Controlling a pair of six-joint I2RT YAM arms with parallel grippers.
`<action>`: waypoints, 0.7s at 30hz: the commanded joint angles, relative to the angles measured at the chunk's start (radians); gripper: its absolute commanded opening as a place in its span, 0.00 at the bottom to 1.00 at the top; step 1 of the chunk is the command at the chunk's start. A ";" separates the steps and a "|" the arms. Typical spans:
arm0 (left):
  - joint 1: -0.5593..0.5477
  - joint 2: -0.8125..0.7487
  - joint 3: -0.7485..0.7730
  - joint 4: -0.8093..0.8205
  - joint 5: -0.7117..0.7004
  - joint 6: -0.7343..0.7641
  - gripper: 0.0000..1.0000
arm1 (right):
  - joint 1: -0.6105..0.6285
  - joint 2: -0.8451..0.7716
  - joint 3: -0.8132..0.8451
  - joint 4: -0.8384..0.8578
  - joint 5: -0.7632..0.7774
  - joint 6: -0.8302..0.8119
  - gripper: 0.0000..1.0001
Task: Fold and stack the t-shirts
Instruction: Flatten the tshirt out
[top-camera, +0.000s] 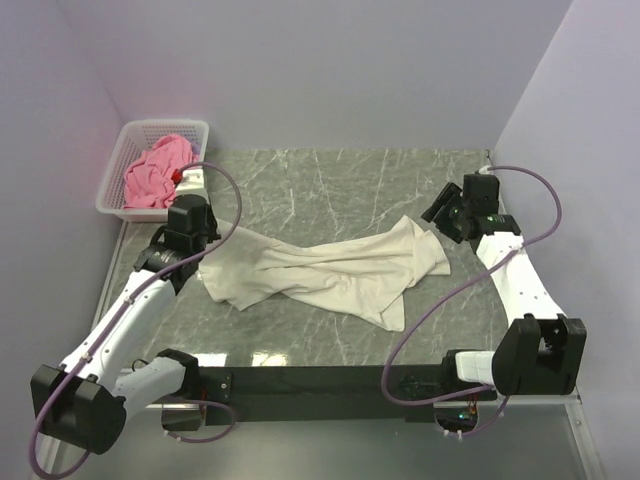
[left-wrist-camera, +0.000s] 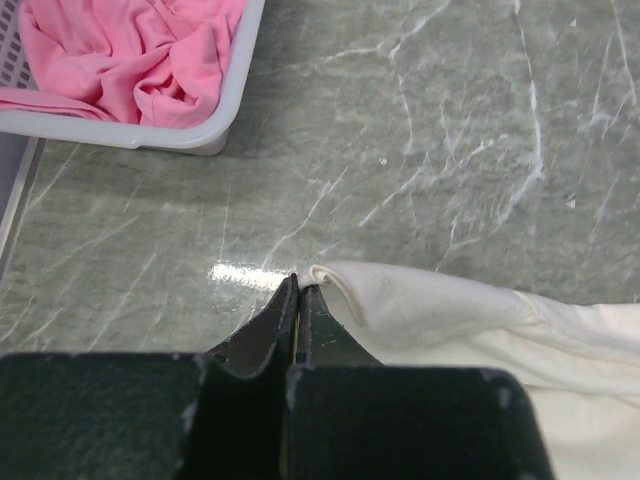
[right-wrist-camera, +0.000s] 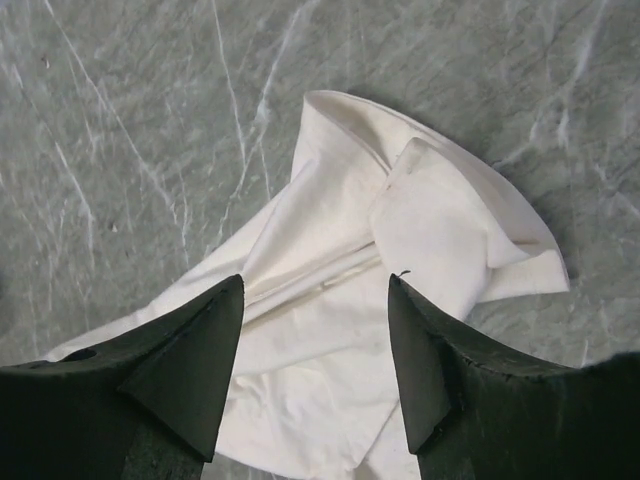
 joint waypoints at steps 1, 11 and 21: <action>0.018 -0.040 -0.014 0.100 0.058 -0.034 0.01 | 0.018 0.015 0.013 0.060 0.023 -0.019 0.66; 0.018 -0.090 -0.063 0.106 -0.018 -0.025 0.01 | 0.147 0.340 0.223 0.037 0.209 -0.016 0.64; 0.018 -0.107 -0.067 0.107 -0.041 -0.023 0.01 | 0.148 0.503 0.257 0.098 0.137 -0.039 0.64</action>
